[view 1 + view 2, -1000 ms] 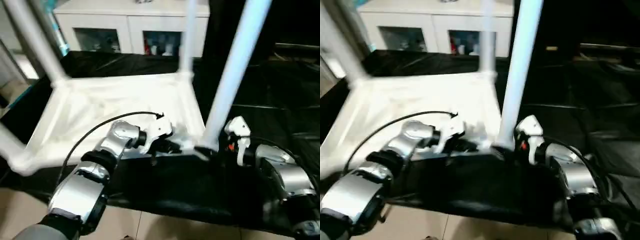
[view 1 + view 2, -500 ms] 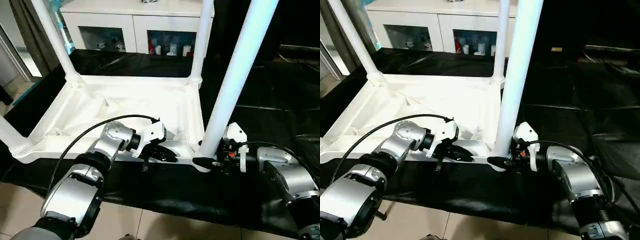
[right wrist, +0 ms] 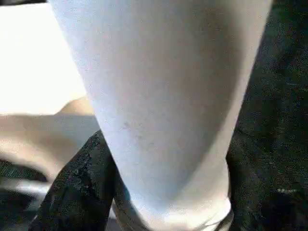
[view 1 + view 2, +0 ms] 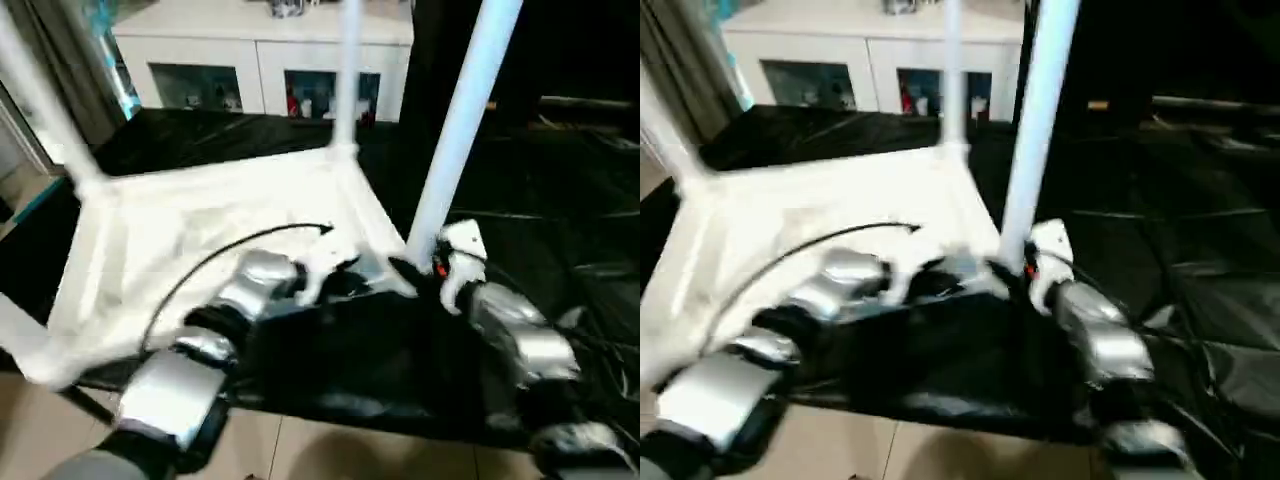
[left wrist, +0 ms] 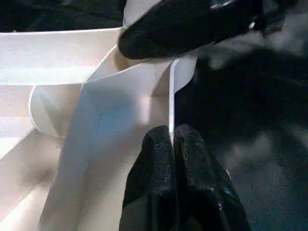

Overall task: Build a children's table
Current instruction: Rotate leg to tighten

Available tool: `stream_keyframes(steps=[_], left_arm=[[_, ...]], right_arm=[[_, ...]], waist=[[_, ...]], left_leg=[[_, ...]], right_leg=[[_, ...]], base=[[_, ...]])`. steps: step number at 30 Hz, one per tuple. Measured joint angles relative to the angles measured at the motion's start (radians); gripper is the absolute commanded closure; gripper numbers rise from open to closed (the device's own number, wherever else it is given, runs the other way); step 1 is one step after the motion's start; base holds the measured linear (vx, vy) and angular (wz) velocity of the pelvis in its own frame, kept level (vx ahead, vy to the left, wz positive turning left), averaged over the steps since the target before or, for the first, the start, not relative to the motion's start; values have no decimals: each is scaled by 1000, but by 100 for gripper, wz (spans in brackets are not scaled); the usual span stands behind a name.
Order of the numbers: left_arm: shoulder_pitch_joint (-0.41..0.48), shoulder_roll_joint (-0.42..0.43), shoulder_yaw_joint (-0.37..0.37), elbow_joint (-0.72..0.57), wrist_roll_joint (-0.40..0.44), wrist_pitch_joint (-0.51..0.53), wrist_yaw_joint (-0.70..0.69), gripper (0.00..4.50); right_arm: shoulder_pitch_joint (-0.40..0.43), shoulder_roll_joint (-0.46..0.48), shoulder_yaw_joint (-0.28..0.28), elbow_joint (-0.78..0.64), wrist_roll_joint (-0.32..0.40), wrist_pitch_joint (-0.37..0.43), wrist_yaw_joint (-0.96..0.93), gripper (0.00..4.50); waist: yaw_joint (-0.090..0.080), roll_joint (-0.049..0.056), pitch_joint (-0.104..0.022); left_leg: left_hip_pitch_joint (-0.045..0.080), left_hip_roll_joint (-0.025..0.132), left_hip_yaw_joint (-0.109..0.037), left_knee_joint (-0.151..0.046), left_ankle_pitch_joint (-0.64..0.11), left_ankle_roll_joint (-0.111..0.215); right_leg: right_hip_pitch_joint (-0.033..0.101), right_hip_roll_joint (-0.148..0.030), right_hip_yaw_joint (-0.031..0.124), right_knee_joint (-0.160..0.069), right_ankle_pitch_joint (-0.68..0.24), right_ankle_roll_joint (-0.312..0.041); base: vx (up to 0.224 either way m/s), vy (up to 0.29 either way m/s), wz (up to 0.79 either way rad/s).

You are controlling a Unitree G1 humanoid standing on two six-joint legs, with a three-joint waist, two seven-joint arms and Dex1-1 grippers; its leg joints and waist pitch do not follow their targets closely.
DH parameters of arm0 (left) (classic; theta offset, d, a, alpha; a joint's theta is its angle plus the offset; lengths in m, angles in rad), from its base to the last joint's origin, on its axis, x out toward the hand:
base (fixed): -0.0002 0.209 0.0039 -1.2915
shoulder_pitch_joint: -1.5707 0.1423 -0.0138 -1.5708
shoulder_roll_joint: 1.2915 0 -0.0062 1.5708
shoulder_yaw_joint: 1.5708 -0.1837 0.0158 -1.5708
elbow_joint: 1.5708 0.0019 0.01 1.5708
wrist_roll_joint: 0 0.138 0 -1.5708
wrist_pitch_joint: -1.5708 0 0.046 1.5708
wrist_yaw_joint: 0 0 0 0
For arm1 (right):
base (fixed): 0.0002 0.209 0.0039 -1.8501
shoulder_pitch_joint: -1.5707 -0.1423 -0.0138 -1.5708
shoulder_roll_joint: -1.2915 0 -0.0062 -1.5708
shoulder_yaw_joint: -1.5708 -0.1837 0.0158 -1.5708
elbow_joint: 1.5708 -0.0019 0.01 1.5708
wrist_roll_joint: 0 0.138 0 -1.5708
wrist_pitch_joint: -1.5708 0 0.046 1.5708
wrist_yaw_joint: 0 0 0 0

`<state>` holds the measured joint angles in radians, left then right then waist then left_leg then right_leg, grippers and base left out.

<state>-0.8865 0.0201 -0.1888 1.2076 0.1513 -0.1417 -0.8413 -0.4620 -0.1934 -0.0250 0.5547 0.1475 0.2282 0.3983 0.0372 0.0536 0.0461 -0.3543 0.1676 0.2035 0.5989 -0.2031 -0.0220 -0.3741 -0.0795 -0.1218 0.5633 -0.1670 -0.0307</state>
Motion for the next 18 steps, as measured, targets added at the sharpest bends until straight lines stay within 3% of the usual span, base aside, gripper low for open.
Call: stream_keyframes(steps=[6, 7, 10, 11, 15, 18], left_arm=[[-9, -26, 7, 18, 0, 8, 47, 450], [-9, -27, 9, 18, 0, 8, 46, 450], [-11, -27, 11, 18, 0, 8, 38, 450], [-13, -26, 11, 18, 0, 8, 24, 450], [-17, 1, 6, 15, -1, -12, -68, 450], [-13, 35, 6, 4, -17, -33, -165, 450]], right_arm=[[-9, 21, -8, 32, -28, -60, -58, 177], [-9, 20, -8, 35, -29, -66, -57, 122], [-9, 2, 14, 35, -56, -73, -37, 105], [-5, -15, 23, 30, -58, -77, -4, 86], [32, -95, 45, -22, -38, -79, 164, 86], [41, -157, 67, -49, -23, -85, 297, 86]], waist=[[-4, 7, -1], [-4, 8, -1], [-4, 9, -1], [-3, 9, -1], [-1, 10, -1], [3, 11, -2]], left_leg=[[3, -3, 0, -1, -1, 2], [3, -3, 0, -2, -1, 2], [2, -3, 0, -2, -1, 2], [2, -3, 0, -2, -1, 2], [-1, -3, 0, -4, -2, 4], [-11, -2, 0, -4, 1, 9]], right_leg=[[6, -2, 0, -4, 0, 1], [6, -2, 0, -4, 1, 1], [6, -2, 0, -4, 1, 1], [6, -2, 0, -4, 1, 2], [4, -2, 0, -4, -2, 6], [-7, -2, 0, 0, 0, 3]], base=[[0, 0, 0], [0, 0, 0], [0, 0, 0], [0, 0, 0], [0, 0, 0], [0, 0, 0]])
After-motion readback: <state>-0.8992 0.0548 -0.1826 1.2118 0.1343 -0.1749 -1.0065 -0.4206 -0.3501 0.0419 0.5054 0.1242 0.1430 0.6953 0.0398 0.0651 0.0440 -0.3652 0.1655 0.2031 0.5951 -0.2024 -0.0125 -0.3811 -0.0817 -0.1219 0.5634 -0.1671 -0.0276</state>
